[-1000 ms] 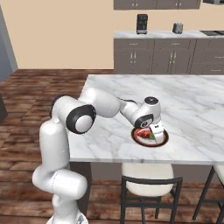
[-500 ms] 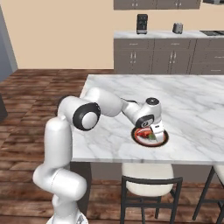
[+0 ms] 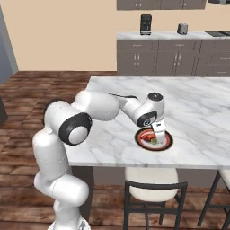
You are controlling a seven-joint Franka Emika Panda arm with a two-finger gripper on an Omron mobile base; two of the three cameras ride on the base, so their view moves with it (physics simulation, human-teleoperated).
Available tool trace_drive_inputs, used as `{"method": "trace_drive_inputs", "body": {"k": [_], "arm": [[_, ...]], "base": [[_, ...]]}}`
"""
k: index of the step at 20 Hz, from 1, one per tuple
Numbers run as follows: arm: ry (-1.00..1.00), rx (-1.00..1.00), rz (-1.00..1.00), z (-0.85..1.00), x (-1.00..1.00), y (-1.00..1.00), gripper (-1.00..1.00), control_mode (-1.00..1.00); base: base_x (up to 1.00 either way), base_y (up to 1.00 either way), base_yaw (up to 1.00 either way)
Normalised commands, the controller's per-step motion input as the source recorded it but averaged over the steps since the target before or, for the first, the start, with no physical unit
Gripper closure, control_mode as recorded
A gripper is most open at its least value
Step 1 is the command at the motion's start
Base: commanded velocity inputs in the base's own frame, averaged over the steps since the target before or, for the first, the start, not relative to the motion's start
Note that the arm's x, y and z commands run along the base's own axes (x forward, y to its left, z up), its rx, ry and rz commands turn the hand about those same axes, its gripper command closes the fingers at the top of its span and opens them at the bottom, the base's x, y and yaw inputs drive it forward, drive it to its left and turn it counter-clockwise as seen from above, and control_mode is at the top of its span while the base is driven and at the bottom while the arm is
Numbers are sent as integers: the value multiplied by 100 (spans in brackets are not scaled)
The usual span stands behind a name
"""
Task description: Take the lemon wedge from the fridge and place it on the plate with fish on the dining counter.
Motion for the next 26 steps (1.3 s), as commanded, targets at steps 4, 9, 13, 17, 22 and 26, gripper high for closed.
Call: {"method": "trace_drive_inputs", "body": {"k": [4, 9, 13, 17, 22, 26], "arm": [[0, -7, 0, 45, -100, 100, -100, -100], [0, -10, 0, 2, -100, 100, -100, -100], [-4, -14, 0, 0, -100, 100, -100, -100], [-24, -25, 0, 56, -100, 100, -100, -100], [-29, -22, 3, 100, -94, 100, -100, -100], [-23, -31, 16, 61, -36, 74, -100, -100]], "base": [[0, 0, 0], [0, 0, 0], [0, 0, 0], [0, 0, 0], [0, 0, 0], [0, 0, 0]]}}
